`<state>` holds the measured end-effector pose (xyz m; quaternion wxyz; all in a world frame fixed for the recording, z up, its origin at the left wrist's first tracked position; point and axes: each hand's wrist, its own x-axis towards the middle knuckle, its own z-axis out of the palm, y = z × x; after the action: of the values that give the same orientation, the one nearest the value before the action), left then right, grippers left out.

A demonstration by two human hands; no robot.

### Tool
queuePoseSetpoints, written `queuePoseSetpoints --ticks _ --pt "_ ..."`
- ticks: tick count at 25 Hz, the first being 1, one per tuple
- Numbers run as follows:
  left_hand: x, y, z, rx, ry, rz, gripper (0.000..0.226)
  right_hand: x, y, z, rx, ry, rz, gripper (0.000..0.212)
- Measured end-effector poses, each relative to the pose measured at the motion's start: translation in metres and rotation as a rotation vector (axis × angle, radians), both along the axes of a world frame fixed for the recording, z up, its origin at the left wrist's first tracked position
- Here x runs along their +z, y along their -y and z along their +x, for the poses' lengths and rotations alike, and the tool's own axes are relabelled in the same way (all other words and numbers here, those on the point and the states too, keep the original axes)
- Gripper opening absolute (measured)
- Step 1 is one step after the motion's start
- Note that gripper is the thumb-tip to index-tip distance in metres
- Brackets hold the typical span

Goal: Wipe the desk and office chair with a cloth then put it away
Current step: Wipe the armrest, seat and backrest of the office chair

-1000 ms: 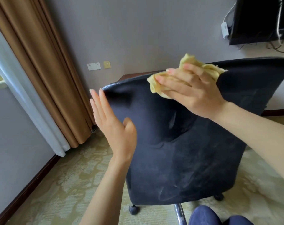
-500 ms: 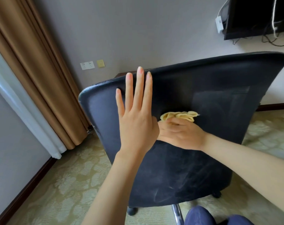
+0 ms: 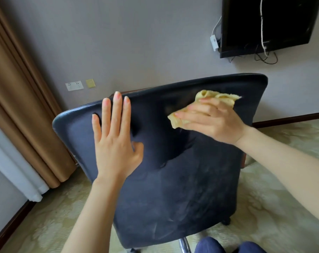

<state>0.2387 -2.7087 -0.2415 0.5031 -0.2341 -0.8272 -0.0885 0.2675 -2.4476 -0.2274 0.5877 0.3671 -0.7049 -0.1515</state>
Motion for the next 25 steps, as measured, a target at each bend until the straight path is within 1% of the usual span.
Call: queuePoseSetpoints --ticks 3,5,6,9,11,13,14,16,19,21,22,24,25 --pt "0.002 0.015 -0.004 0.008 0.035 -0.001 0.103 0.036 0.006 -0.002 -0.023 -0.211 -0.06 0.016" --pt "0.003 0.024 -0.005 0.036 0.059 0.035 0.103 0.042 0.027 -0.006 -0.031 -0.268 -0.12 0.014" --pt "0.003 0.026 -0.004 0.046 0.079 0.078 0.103 0.041 0.038 -0.009 0.001 -0.302 -0.143 0.012" --pt "0.0 0.025 0.004 0.044 0.152 0.248 0.102 0.023 0.072 -0.019 0.022 -0.194 -0.194 0.011" --pt "-0.005 0.024 0.01 0.024 0.166 0.292 0.104 0.002 0.087 -0.025 -0.017 -0.149 -0.177 0.015" --pt "-0.013 0.02 0.015 -0.028 0.198 0.257 0.109 -0.022 0.094 -0.029 -0.113 -0.147 -0.067 0.018" --pt "-0.017 0.018 0.018 -0.057 0.232 0.231 0.109 -0.037 0.094 -0.029 -0.164 -0.138 -0.004 0.022" --pt "-0.026 0.014 0.023 -0.106 0.319 0.202 0.106 -0.069 0.09 -0.026 -0.251 -0.049 0.101 0.031" --pt "-0.037 0.009 0.027 -0.148 0.424 0.205 0.101 -0.104 0.07 -0.013 -0.332 0.125 0.368 0.028" --pt "-0.041 0.007 0.025 -0.151 0.485 0.207 0.101 -0.11 0.048 0.0 -0.332 0.156 0.494 0.021" --pt "-0.042 0.007 0.024 -0.15 0.51 0.209 0.1 -0.11 0.038 0.007 -0.321 0.143 0.525 0.021" --pt "-0.042 0.007 0.021 -0.135 0.532 0.2 0.099 -0.1 0.022 0.018 -0.317 0.108 0.542 0.037" --pt "-0.043 0.006 0.02 -0.119 0.535 0.188 0.099 -0.089 0.017 0.022 -0.328 0.094 0.532 0.041"
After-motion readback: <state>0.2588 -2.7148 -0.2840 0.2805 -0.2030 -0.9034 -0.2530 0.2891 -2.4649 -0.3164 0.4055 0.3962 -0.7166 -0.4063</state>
